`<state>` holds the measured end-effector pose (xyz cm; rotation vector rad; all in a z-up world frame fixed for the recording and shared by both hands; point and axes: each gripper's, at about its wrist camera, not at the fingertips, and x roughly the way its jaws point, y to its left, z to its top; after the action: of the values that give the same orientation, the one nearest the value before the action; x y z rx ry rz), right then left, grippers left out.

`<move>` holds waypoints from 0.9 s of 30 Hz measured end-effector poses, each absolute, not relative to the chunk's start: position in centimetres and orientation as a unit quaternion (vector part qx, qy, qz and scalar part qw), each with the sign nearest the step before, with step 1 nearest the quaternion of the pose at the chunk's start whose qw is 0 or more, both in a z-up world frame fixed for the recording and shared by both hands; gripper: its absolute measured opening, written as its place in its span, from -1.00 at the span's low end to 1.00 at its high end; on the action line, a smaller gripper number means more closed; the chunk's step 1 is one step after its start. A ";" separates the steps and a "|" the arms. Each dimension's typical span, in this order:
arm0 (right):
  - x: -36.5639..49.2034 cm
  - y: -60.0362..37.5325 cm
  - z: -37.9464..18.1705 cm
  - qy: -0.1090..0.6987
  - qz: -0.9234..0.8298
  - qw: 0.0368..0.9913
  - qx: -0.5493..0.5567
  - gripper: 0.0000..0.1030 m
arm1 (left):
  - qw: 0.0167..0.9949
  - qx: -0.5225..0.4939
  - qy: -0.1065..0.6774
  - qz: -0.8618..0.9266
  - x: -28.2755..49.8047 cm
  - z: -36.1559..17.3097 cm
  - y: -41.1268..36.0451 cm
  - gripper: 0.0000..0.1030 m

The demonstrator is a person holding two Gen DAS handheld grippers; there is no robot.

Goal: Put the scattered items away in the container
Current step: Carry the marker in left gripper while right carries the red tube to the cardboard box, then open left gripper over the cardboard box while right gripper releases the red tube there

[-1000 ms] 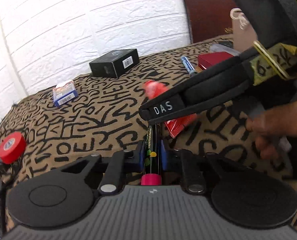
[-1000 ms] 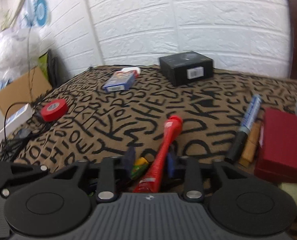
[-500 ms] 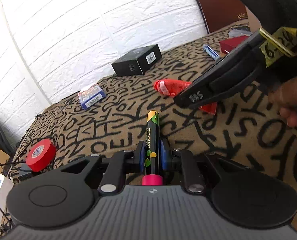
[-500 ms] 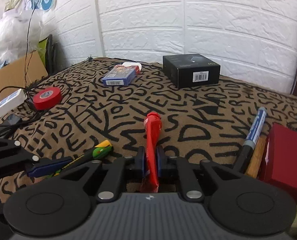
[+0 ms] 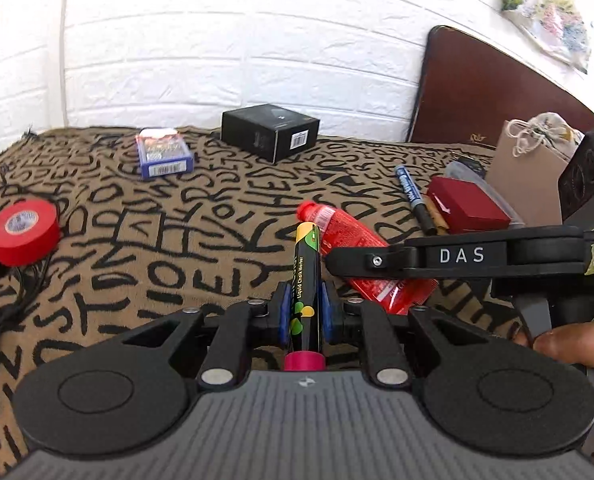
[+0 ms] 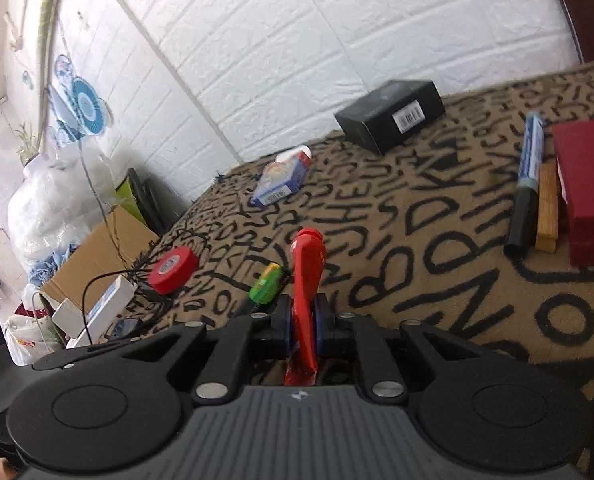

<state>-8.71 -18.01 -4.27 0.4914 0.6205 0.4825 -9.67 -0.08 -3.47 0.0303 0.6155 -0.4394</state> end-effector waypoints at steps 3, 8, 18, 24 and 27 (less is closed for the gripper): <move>-9.5 -18.1 -2.3 0.271 0.238 0.903 0.232 -0.79 | 0.934 0.008 0.284 -0.218 -10.1 -2.3 0.1 -0.66; -12.3 -19.3 2.0 0.211 0.221 0.929 0.209 -0.78 | 0.942 0.027 0.221 -0.249 -11.7 1.9 -1.3 -0.66; -20.3 -29.9 8.5 0.120 0.096 0.968 0.201 -0.77 | 0.908 0.045 0.154 -0.387 -14.5 6.9 -13.5 -0.66; -24.3 -37.4 8.2 0.095 -0.007 0.971 0.221 -0.77 | 0.889 0.051 0.168 -0.423 -12.7 6.6 -21.8 -0.66; -25.6 -40.8 7.3 0.096 -0.053 0.968 0.227 -0.78 | 0.890 0.066 0.196 -0.406 -10.7 4.8 -23.5 -0.66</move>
<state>-25.60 -40.80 7.31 0.4588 0.1940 -0.1080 -10.69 -23.47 4.80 0.1376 0.4070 -0.8439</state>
